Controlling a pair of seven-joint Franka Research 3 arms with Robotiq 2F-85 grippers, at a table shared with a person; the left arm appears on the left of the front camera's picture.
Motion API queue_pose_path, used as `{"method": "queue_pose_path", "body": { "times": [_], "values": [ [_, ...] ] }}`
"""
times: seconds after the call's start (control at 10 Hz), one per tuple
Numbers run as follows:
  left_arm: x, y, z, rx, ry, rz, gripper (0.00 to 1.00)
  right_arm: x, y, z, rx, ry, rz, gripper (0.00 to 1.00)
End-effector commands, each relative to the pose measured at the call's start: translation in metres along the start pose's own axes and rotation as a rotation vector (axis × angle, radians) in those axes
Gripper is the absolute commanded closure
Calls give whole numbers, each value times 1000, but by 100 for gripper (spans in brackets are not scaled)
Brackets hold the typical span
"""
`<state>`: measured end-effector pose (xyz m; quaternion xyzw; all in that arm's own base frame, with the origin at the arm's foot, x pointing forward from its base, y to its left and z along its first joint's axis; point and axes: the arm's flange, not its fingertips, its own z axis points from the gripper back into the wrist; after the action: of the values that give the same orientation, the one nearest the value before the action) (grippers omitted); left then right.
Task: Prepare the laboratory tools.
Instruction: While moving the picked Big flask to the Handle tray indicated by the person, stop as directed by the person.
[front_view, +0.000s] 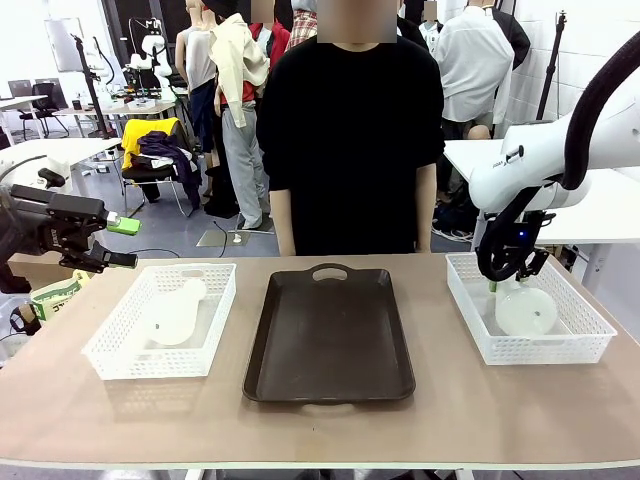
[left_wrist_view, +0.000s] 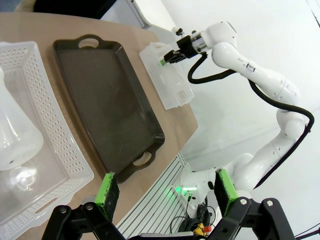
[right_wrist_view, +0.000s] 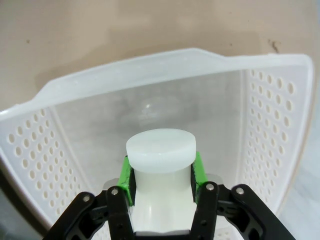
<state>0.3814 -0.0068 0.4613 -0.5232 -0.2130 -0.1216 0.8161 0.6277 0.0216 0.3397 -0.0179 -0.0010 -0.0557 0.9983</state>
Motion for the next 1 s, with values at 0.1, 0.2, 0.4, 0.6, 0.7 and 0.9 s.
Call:
{"method": "queue_pose_path", "body": {
  "times": [0.1, 0.2, 0.4, 0.6, 0.7, 0.9],
  "values": [
    [1, 0, 1, -17, -8, 0, 0, -12, -22, 34, 19, 7, -18, 100],
    [1, 0, 1, -17, -8, 0, 0, -15, -30, 44, 25, 9, -20, 100],
    [1, 0, 1, -17, -8, 0, 0, -28, -45, 69, 56, -20, -12, 100],
    [1, 0, 1, -17, -8, 0, 0, -44, -56, 91, 89, -51, 15, 100],
    [1, 0, 1, -17, -8, 0, 0, -54, -58, 101, 98, -66, 35, 100],
    [1, 0, 1, -17, -8, 0, 0, -66, -57, 114, 94, -103, 70, 100]
  ]
}}
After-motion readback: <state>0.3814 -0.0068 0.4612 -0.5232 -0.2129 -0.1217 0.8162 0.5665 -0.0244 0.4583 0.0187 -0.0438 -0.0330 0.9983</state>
